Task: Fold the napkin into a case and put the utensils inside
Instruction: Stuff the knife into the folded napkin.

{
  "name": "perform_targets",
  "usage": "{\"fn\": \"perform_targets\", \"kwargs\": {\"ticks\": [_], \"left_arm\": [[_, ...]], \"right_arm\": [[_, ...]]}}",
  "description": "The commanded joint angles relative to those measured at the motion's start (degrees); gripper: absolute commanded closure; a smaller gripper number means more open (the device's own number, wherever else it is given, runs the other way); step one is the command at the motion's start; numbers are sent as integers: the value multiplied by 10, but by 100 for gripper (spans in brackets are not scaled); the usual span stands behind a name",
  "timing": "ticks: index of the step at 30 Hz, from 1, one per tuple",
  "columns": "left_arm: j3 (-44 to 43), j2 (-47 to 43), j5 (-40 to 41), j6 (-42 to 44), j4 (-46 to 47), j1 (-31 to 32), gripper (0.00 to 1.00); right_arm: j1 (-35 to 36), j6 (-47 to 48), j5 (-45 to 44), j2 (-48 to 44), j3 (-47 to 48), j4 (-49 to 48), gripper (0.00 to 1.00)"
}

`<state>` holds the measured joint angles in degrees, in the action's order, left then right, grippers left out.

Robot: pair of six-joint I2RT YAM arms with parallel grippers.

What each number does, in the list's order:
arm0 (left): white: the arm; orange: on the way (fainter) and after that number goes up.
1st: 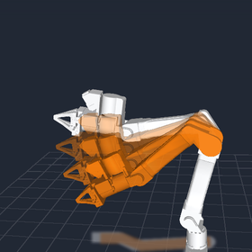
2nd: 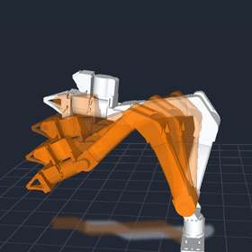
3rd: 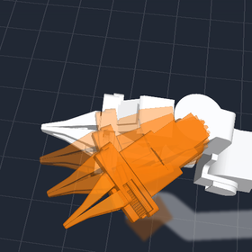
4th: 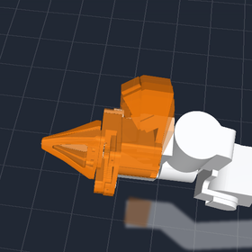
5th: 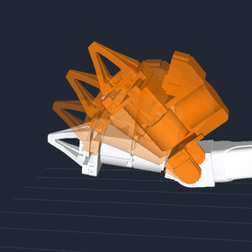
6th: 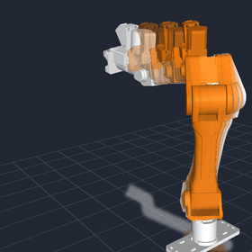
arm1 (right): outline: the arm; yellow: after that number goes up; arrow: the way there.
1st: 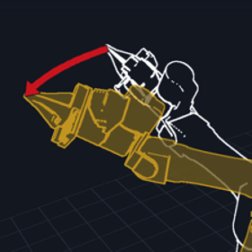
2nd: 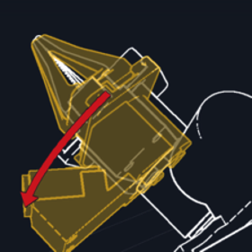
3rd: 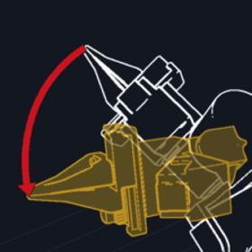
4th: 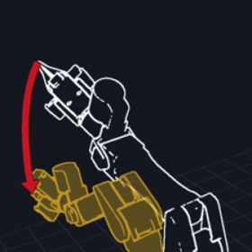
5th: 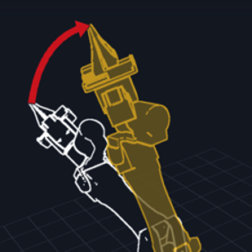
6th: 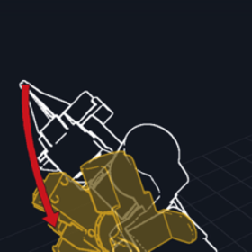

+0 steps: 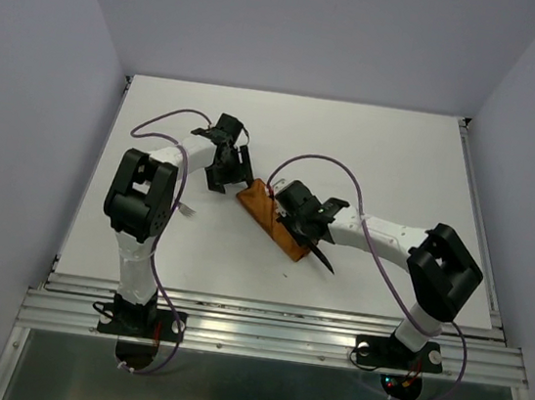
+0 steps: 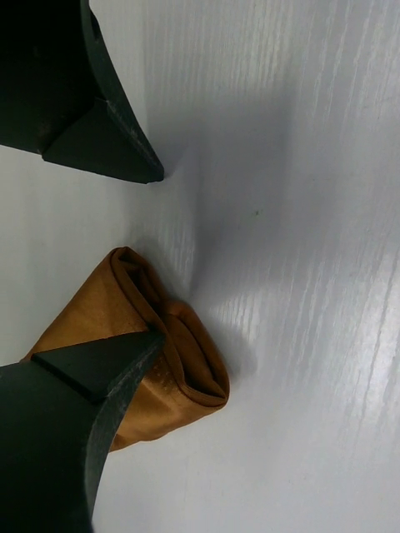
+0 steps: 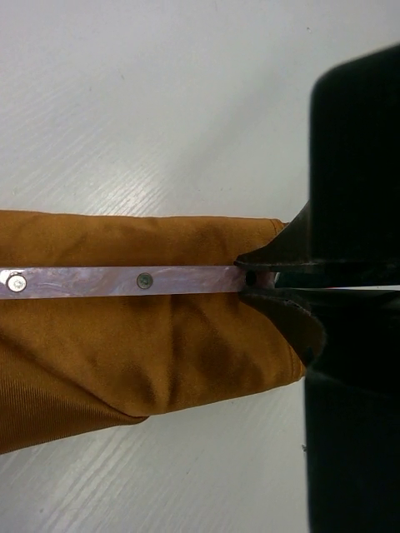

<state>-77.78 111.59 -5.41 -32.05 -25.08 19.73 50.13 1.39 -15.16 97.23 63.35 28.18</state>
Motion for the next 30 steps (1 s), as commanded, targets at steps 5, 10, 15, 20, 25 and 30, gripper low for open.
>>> {"fn": "perform_targets", "kwargs": {"ticks": [5,10,15,20,25,30], "left_arm": [[-19,11,7,9,5,9,18],[-13,12,2,9,10,10,17],[-11,11,6,15,9,10,18],[-8,11,-11,13,20,11,18],[-18,17,-19,18,20,11,18],[-19,17,-21,24,17,10,18]], "right_arm": [[-1,20,19,59,81,28,99],[-1,30,14,76,107,31,99],[-1,39,23,100,148,42,99],[-1,56,-4,130,176,45,99],[-6,63,-13,142,191,30,99],[-12,63,-12,141,188,7,99]]}}
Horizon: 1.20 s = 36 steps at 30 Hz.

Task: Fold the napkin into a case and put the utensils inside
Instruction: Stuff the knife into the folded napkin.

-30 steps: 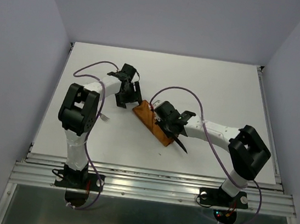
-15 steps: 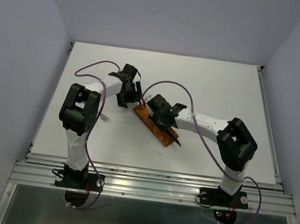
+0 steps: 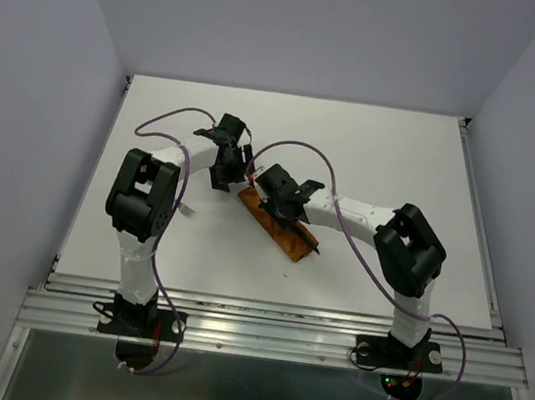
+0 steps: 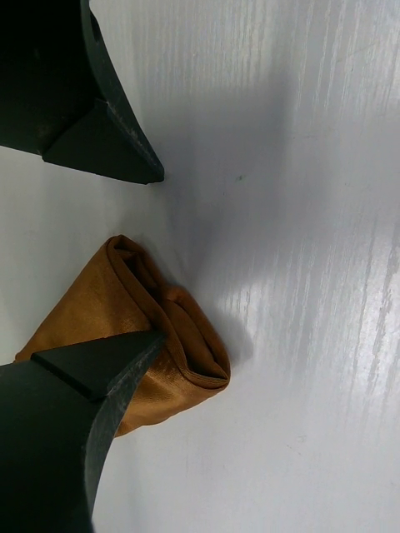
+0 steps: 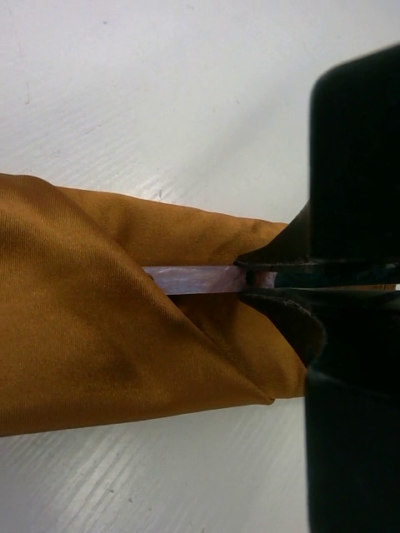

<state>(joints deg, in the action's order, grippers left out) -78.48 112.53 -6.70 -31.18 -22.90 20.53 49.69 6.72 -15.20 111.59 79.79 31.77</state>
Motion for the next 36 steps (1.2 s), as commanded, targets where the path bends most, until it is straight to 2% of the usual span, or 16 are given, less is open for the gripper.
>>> {"fn": "perform_targets", "kwargs": {"ticks": [1,21,28,36], "left_arm": [[-12,7,-8,16,-5,2,18],[-32,-20,13,26,-15,1,15],[-84,-18,55,40,-48,-3,20],[-110,26,35,48,-47,-9,24]], "right_arm": [[-13,9,-10,-1,24,-34,99],[-36,22,-1,9,27,-63,99],[-36,47,6,13,25,-63,99],[-36,59,22,13,27,-66,99]]}}
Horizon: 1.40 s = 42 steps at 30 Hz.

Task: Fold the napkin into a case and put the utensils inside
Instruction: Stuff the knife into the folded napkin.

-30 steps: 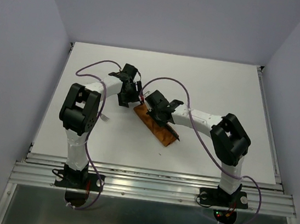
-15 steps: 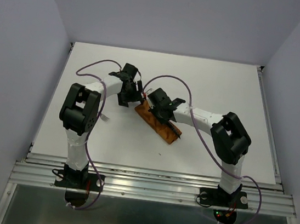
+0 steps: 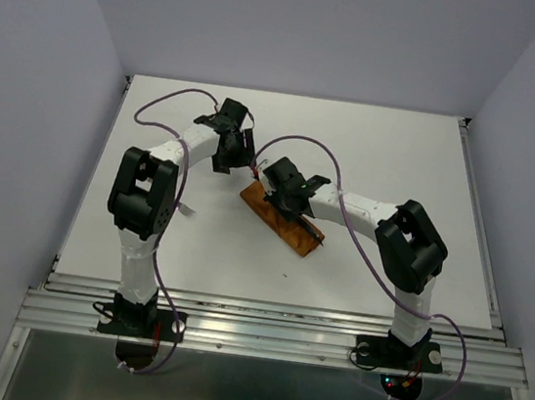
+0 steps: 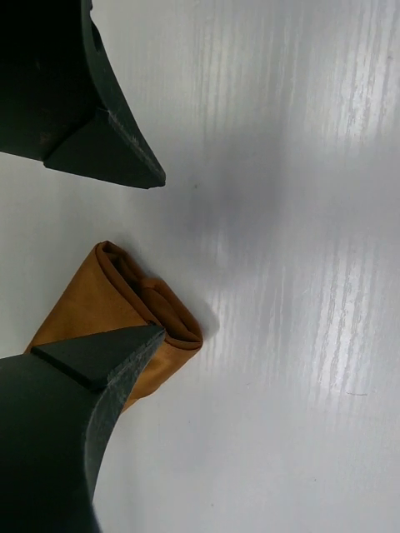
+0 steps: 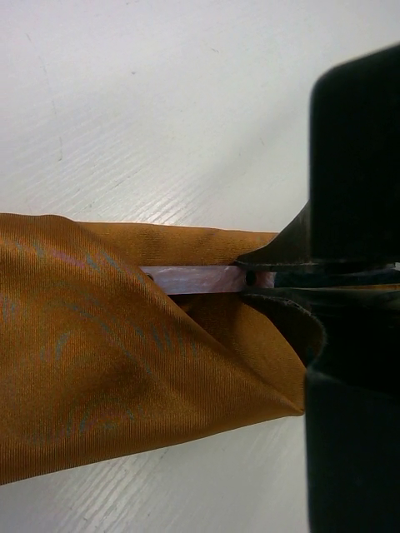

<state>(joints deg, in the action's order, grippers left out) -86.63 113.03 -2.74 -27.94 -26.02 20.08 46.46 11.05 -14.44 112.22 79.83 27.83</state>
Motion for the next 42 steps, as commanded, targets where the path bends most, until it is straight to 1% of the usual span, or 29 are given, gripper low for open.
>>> {"fn": "perform_targets", "kwargs": {"ticks": [1,3,4,5,7,8,11,13,30,42], "left_arm": [[-29,31,-19,19,-14,-5,26],[-26,39,-34,22,-8,-5,30],[-21,39,-54,23,-3,-5,31],[-14,39,-60,24,2,-5,34],[-8,39,-69,24,7,-5,38],[-4,39,-72,24,10,-5,43],[1,40,-78,26,12,-5,50],[2,45,-82,27,11,-5,52],[-14,71,-108,40,9,-5,52],[-23,78,-111,53,2,-5,52]], "right_arm": [[-4,16,14,8,29,-27,99],[-4,18,16,8,30,-29,99],[-4,18,17,9,31,-30,99],[-4,18,18,9,33,-30,99],[-4,19,19,12,35,-33,99],[-9,19,19,12,37,-33,99],[-9,19,20,16,39,-37,99],[-9,20,21,19,45,-38,99],[-9,44,29,41,81,-38,99],[-9,55,32,48,76,-52,99]]}}
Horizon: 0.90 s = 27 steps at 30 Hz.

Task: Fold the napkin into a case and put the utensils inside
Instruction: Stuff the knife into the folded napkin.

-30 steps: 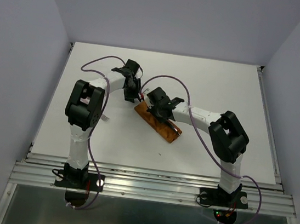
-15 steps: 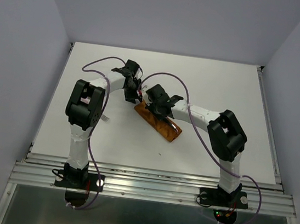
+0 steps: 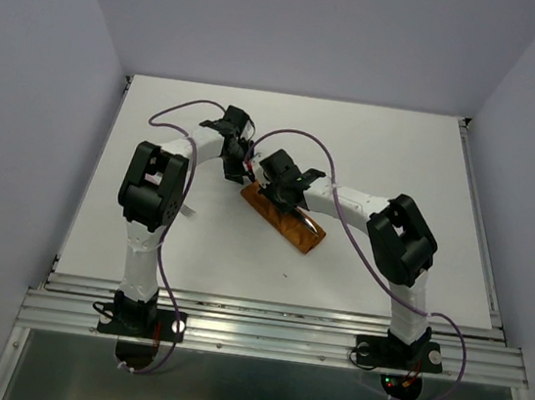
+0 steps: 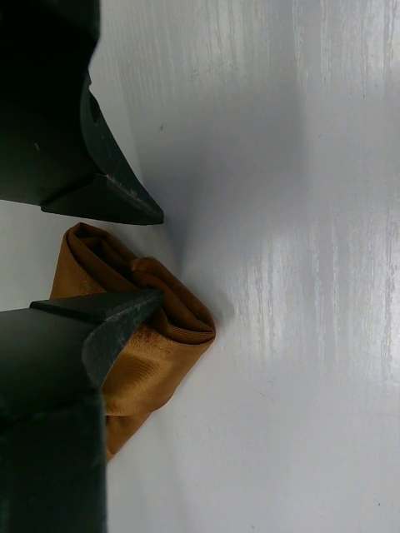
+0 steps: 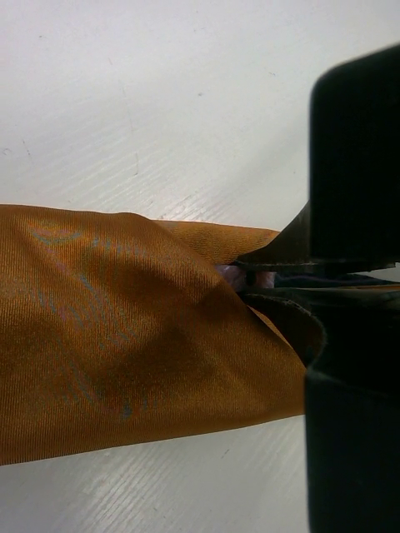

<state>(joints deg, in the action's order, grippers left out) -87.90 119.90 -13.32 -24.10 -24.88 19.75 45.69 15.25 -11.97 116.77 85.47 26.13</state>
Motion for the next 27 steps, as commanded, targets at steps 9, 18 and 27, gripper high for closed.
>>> {"fn": "perform_targets", "kwargs": {"ticks": [9,18,27], "left_arm": [[2,-3,2,20,-8,-1,48],[-1,-9,8,25,-15,-1,48],[-32,-26,36,26,-43,-1,47]], "right_arm": [[-2,4,-6,-1,8,-42,85],[-2,-7,-11,-22,-8,-45,58],[-2,-29,-51,-64,-35,-32,52]]}}
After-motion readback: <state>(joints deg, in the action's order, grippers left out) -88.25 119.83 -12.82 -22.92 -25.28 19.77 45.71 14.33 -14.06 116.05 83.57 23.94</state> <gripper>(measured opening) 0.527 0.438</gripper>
